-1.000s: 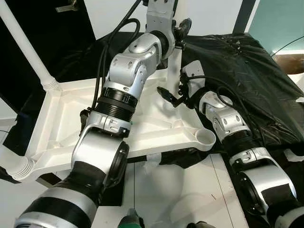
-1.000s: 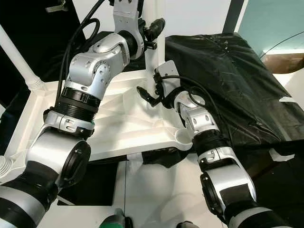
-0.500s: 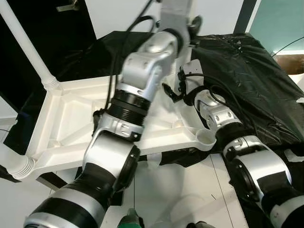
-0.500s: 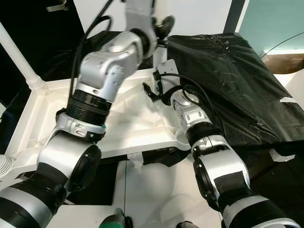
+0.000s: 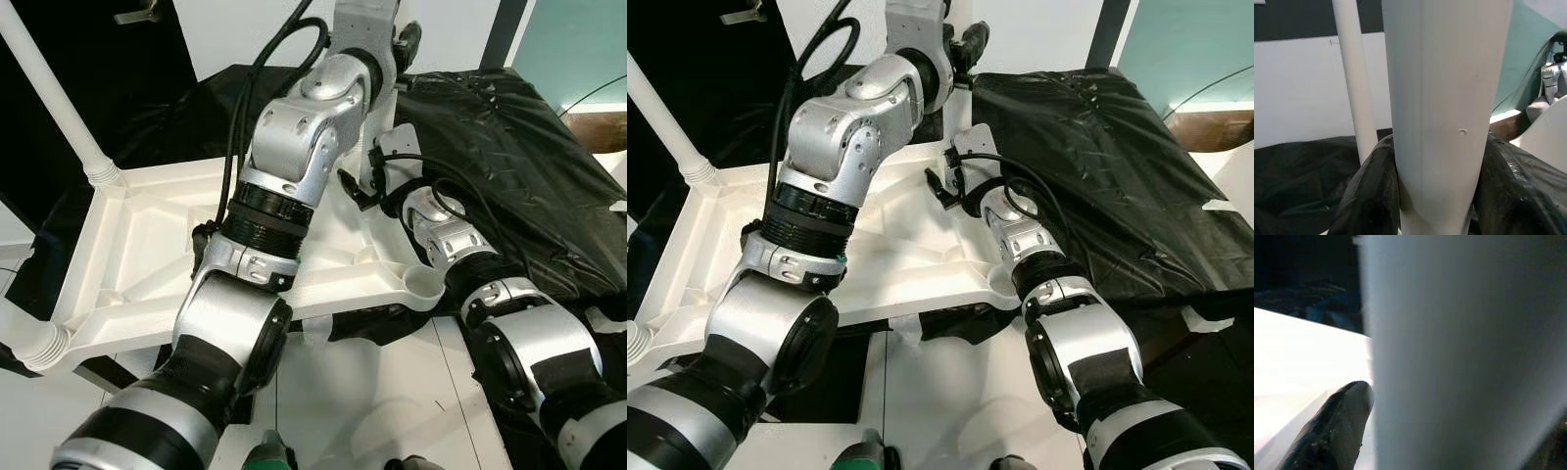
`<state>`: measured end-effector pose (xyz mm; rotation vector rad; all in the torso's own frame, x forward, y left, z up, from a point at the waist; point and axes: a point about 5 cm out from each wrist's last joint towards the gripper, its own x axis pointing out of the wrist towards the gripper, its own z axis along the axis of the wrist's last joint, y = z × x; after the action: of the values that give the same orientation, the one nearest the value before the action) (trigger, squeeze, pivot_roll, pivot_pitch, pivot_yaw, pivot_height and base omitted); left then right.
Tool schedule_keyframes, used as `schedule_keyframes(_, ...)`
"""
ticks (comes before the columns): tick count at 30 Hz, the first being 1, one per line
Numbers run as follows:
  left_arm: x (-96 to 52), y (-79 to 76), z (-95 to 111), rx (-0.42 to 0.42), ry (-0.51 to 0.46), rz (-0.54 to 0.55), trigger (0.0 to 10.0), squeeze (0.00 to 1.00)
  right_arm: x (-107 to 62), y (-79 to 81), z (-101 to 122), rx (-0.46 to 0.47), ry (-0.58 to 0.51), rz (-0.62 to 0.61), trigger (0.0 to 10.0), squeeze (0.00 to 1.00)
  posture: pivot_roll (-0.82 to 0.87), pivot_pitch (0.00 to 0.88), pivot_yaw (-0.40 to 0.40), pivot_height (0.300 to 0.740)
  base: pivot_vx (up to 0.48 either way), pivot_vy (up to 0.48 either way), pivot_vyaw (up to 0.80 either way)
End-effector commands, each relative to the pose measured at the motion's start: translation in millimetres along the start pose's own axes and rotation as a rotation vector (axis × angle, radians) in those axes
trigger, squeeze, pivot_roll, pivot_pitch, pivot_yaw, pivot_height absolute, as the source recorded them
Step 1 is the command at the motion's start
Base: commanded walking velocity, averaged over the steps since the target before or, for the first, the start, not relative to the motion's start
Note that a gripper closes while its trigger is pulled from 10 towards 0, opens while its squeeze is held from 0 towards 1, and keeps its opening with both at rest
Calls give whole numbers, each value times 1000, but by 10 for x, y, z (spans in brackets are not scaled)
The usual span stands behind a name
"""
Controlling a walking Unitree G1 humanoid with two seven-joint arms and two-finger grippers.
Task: Building children table
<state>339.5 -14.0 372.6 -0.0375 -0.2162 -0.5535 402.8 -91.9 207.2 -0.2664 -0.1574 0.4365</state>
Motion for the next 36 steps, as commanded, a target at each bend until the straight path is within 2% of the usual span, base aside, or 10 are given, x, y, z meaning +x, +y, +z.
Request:
schedule_keyframes(1,-19,-167,27,-25,-1,-79,10000,0,52,74,99,-27,-41,52,10000,0,68,0,0,740,0,0,0)
schedule_keyframes(2,-19,-171,26,-26,1,-81,10000,0,51,82,108,-29,-52,61,10000,0,68,0,0,740,0,0,0)
schedule_keyframes(3,-16,-168,19,-28,4,-84,10000,0,49,86,112,-26,-59,68,3255,0,68,0,0,740,0,0,0)
schedule_keyframes(4,-12,-164,14,-29,6,-86,10000,0,46,87,111,-19,-63,71,0,0,68,0,0,740,0,0,0)
schedule_keyframes(6,-10,-160,11,-29,7,-86,10000,0,44,87,109,-15,-63,72,0,0,68,0,0,740,0,0,0)
schedule_keyframes(7,-9,-160,9,-29,8,-89,10000,0,42,89,106,-15,-65,77,0,0,68,0,43,740,0,0,0)
schedule_keyframes(36,-9,-160,9,-29,8,-89,10000,0,42,89,106,-15,-65,77,0,0,68,0,43,740,0,0,0)
